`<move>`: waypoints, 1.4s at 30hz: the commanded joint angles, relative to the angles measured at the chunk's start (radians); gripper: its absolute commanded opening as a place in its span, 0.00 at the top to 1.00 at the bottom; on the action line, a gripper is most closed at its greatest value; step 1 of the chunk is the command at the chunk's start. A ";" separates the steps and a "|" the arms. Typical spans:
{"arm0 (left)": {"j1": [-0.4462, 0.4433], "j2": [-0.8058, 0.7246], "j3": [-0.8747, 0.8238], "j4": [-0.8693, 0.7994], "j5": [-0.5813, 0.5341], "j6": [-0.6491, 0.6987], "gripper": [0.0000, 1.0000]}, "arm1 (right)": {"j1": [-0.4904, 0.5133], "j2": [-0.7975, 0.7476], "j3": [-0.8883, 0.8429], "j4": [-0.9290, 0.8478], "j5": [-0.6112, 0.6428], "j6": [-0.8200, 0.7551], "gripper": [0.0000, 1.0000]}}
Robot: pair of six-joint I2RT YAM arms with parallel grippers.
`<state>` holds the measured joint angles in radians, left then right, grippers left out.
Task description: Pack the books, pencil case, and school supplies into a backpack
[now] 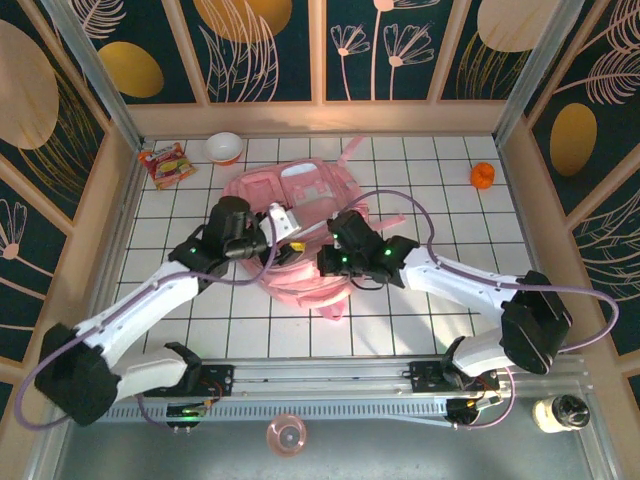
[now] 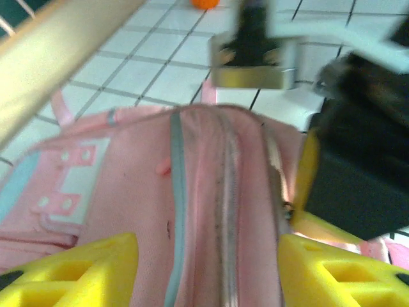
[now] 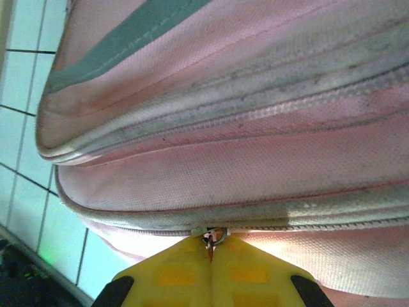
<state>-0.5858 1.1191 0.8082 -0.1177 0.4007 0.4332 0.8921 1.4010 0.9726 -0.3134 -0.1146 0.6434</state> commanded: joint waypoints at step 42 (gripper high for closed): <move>-0.095 -0.012 -0.144 0.015 -0.221 0.149 1.00 | -0.197 0.024 0.026 -0.104 -0.234 -0.265 1.00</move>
<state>-0.6922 1.1351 0.6468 -0.0849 0.1837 0.5758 0.7040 1.4223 1.0271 -0.4583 -0.3420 0.4004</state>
